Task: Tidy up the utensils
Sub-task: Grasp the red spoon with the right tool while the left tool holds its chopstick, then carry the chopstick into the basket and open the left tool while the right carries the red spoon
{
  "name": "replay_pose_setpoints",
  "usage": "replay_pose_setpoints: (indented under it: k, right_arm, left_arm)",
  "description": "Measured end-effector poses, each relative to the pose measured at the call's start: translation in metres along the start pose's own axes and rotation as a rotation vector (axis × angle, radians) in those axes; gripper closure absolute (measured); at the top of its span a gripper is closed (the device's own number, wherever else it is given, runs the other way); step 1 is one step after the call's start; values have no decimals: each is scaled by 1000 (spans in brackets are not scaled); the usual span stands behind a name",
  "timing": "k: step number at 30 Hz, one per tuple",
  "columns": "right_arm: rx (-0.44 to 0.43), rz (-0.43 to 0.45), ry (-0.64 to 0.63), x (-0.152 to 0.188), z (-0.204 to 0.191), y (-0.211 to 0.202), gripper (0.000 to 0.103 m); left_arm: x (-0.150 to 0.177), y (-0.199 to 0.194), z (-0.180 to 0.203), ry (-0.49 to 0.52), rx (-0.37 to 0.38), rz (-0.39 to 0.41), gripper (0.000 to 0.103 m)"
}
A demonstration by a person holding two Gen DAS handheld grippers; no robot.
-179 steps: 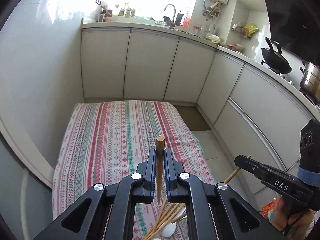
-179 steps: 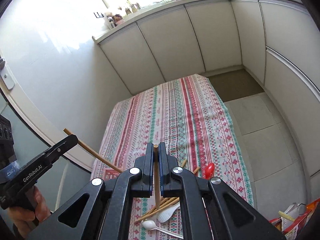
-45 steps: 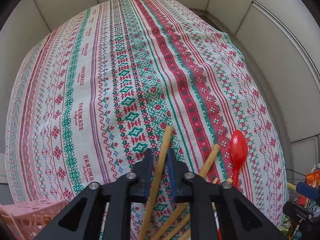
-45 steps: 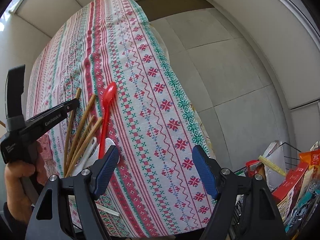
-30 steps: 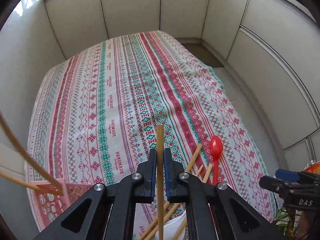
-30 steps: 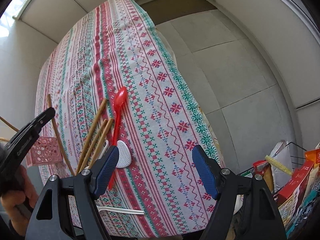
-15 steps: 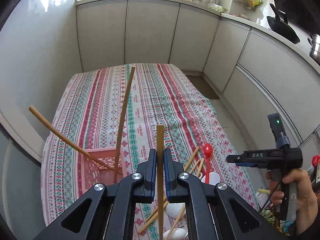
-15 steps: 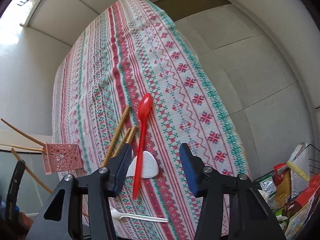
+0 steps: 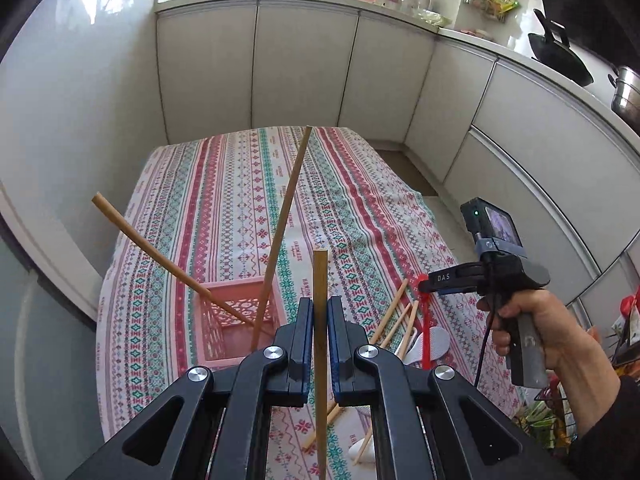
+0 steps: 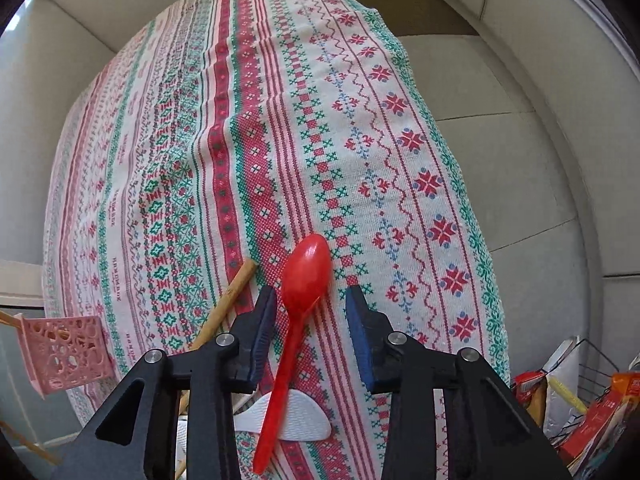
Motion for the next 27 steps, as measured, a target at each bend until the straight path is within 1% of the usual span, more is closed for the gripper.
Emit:
replay_pose_setpoints:
  k: [3,5,6,8,9,12,16,22,27]
  right_arm:
    - [20,38,-15,-3,-3,2,73]
    - [13,55,-20,-4,-4,4,77]
    - [5,58,-23,-3,-5,4,82]
    - [0,68,-31,-2,-5,4,86]
    - [-5,69,-38,-1,-7,3,99]
    - [-21,70,-48,3,-9,0,99]
    - [-99,65,-22,4,-9,-11,99]
    - [-155,96,-13,8,-8,-35,99]
    - [-241,123,-1,13,-13,-60,99]
  left_arm:
    - [6,3,-2,8,-2,-16,96]
    - [10,5,-4,5,-3,-27,96]
    - [12,6,-5,2,-3,-31,96]
    - [13,6,-8,-4,-7,-34,96]
    - [13,6,-8,-6,-9,-33,96]
    - [12,6,-9,-9,-11,-30,96]
    - [11,7,-8,-12,-12,-27,96]
    - [7,4,-10,-24,-10,-10,96]
    - [3,1,-9,-29,-9,9,96]
Point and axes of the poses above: each gripper's, at about its wrist camera, not at the fingertips, and y roughly the way its jaws point, z to its right, x to its underside, the point moved 9 cm from there along y, roughly the way its jaws point, and after that the axes turned 8 degrees about y, right-handed, at the moved point
